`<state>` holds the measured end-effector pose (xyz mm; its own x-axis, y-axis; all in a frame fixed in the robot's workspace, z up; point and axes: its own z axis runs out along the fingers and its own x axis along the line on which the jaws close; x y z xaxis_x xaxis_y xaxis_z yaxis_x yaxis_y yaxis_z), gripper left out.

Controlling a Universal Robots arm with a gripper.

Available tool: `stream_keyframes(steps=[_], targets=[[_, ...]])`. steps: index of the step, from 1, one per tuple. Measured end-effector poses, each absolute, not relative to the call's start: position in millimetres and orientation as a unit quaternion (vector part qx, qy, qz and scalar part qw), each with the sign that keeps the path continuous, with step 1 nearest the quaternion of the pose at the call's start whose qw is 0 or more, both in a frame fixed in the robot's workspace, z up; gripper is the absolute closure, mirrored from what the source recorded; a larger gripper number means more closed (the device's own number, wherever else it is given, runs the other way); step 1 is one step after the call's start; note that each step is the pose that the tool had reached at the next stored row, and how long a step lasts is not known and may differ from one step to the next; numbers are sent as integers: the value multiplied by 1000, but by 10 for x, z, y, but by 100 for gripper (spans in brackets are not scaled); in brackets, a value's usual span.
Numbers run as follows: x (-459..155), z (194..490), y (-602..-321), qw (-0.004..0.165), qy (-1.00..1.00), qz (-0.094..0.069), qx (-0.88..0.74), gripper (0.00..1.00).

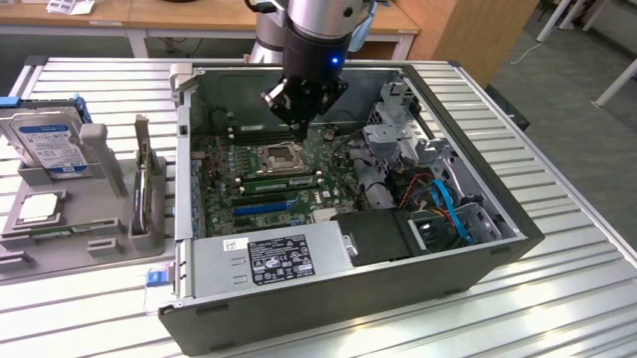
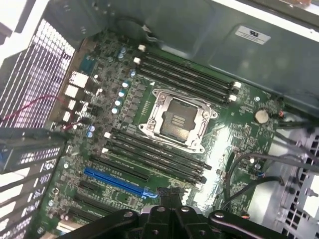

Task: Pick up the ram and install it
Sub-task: 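Press down the ram until it locks into place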

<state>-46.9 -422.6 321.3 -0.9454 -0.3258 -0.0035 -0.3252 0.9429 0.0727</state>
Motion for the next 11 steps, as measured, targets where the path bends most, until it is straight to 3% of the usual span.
stream_keyframes(steps=[11], targets=[[-469, 3210, -4226, 12, -994, -36, 98, 90]])
